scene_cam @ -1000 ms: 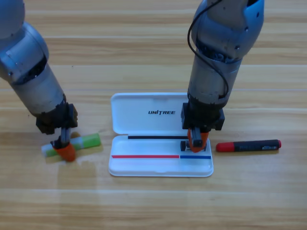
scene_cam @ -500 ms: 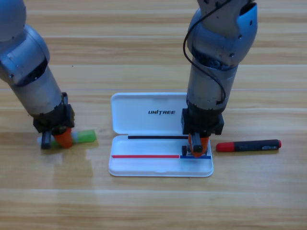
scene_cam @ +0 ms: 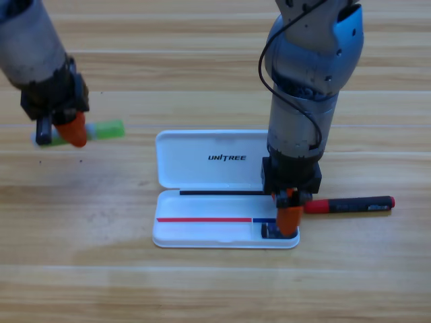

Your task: Clean up eraser and pencils

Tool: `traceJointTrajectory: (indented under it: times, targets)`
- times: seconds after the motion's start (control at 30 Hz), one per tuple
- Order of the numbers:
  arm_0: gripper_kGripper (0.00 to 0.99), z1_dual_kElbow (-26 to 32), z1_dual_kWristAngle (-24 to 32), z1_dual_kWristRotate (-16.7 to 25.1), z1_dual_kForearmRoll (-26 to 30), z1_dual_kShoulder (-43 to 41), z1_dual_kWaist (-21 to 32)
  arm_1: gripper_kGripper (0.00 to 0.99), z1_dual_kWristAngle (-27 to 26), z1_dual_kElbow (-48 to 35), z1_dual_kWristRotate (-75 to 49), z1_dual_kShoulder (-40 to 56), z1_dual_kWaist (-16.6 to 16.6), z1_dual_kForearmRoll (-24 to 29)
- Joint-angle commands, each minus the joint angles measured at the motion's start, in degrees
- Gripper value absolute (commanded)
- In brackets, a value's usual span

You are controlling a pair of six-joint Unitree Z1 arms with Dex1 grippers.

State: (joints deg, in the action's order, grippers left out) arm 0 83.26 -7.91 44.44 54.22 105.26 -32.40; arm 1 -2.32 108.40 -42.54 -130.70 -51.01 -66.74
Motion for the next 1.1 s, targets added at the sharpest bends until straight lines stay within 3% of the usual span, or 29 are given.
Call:
traceJointTrajectory:
  times: [0.03, 0.2, 0.37, 0.53, 0.8, 0.9, 1.1]
  targets:
    - [0.000, 1.4, -0.7, -1.3, 2.4, -0.4, -2.8, 0.968, 1.1, -0.9, 0.7, 1.7, -1.5, -0.9]
    - [0.000, 1.8, -0.7, -2.3, 3.3, -0.7, -4.1, 0.990, 0.9, -4.5, 1.7, 9.9, -1.2, -1.0]
    - [0.000, 4.3, -0.3, -3.4, 4.0, 0.2, -7.8, 0.990, 0.5, -13.2, 3.3, 17.3, 1.6, -0.9]
    - [0.000, 6.0, 3.3, -4.1, 4.4, 3.8, -12.6, 0.990, 3.5, -22.4, 0.6, 20.4, 3.8, 0.8]
    - [0.000, 9.5, 9.0, -4.3, 4.2, 12.4, -16.4, 0.990, 5.0, -25.5, -9.1, 15.3, 10.8, 9.1]
    - [0.000, 11.0, 10.2, -4.1, 4.2, 15.1, -16.6, 0.990, 4.5, -25.3, -12.2, 14.0, 12.1, 12.2]
    - [0.000, 13.5, 11.4, -3.7, 4.4, 19.5, -16.6, 0.977, 3.9, -22.4, -14.1, 9.0, 13.0, 12.9]
